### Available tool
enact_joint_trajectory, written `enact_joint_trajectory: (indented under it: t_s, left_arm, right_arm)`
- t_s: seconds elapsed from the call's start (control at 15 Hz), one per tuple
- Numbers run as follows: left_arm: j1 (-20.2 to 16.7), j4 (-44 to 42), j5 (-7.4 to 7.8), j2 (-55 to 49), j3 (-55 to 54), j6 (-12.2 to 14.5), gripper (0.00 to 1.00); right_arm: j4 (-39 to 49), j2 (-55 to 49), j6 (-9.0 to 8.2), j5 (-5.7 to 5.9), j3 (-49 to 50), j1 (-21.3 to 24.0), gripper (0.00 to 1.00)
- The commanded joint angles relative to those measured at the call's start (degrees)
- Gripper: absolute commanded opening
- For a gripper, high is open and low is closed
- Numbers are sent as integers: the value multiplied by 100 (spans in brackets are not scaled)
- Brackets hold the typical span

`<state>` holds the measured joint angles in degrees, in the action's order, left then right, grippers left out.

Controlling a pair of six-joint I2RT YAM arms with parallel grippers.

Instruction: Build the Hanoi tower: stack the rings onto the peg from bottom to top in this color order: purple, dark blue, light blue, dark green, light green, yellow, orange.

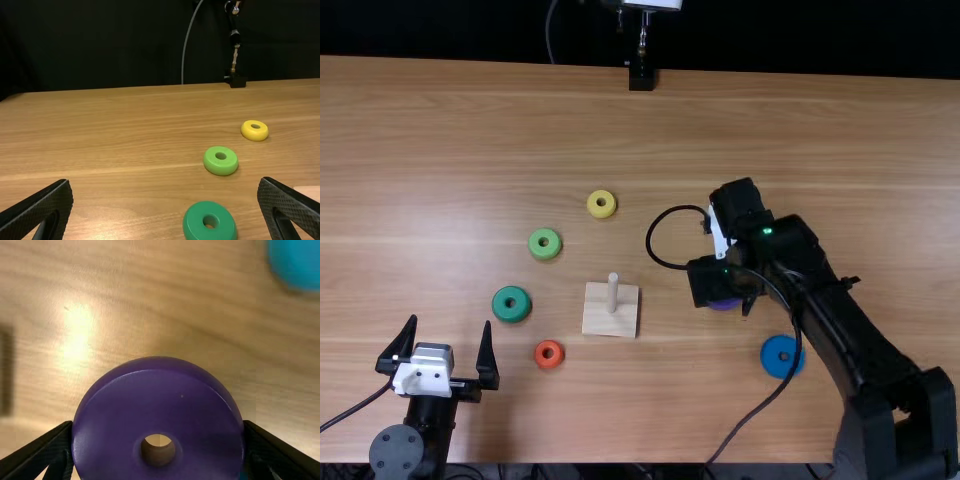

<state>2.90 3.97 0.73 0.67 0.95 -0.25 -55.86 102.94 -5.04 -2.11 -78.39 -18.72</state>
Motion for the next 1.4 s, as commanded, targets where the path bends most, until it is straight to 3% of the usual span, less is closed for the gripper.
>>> enact_joint_trajectory:
  t_s: [0.0, 0.13, 0.73, 1.33]
  left_arm:
    - [-17, 120, 96, -67, -95, 25, 100]
    - [-17, 131, 96, -67, -95, 25, 100]
    - [-17, 131, 96, -67, -95, 25, 100]
    - [-17, 120, 96, -67, -95, 25, 100]
  right_arm:
    - [-148, 34, -55, 11, -555, -9, 0]
    - [-390, 25, -118, 0, -1187, -62, 0]
    - [-1434, 69, -118, 0, -3314, -1195, 0]
    - [-1561, 78, -140, -42, -3824, -1767, 0]
